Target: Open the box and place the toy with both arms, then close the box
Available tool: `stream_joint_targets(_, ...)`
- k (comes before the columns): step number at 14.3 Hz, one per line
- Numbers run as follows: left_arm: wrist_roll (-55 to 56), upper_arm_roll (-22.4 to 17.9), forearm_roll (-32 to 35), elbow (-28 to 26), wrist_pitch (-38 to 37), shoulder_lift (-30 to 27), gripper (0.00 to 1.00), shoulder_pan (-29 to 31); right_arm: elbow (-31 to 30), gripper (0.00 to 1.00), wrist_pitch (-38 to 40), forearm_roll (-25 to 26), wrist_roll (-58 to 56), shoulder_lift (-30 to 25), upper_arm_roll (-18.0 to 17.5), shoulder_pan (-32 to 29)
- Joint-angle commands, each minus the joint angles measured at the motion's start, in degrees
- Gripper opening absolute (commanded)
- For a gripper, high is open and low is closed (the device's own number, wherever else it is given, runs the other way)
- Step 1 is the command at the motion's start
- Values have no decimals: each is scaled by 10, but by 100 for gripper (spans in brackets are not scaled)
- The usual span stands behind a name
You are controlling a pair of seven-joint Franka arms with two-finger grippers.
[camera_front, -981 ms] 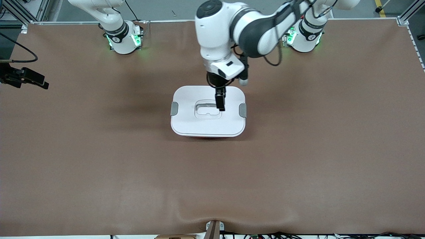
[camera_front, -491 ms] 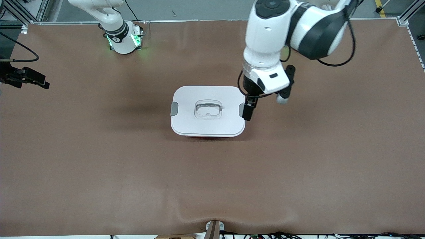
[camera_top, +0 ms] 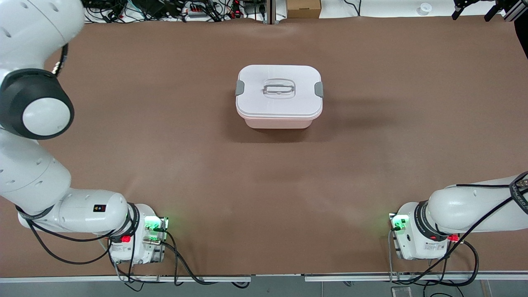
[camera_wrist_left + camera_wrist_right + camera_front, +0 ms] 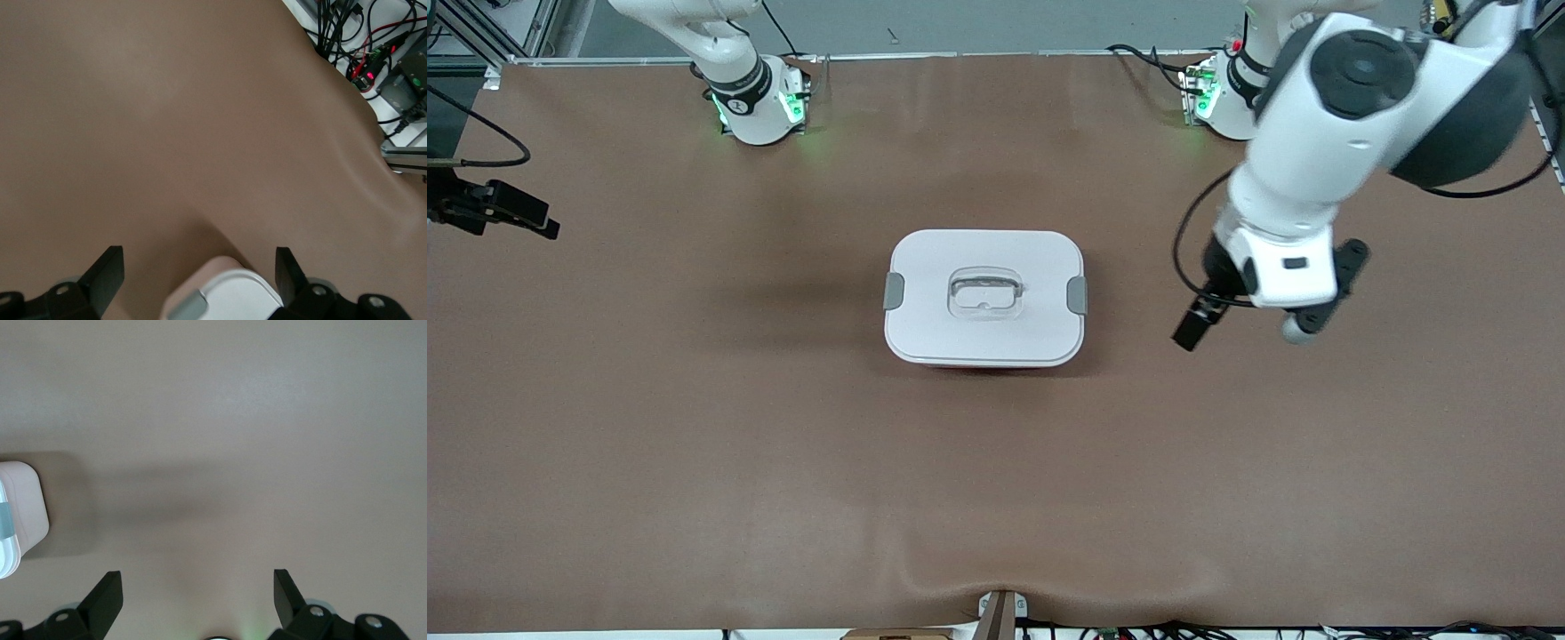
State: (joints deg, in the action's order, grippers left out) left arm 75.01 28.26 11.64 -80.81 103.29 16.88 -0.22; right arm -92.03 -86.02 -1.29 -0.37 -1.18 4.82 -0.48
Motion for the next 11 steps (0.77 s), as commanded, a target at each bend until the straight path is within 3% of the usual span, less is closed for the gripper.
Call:
stream_joint_targets(1, -84, 7, -24, -1, -19, -20, 100, 48, -2, 100, 4, 2, 10, -11, 0, 2)
stream_joint_targets(5, -182, -4, -46, -8, -50, -57, 100, 79, -1, 100, 4, 2, 10, -12, -1, 2)
stream_joint_targets(11, -440, -155, -79, -42, -154, -146, 100, 19, -2, 100, 4, 2, 10, -12, -1, 2)
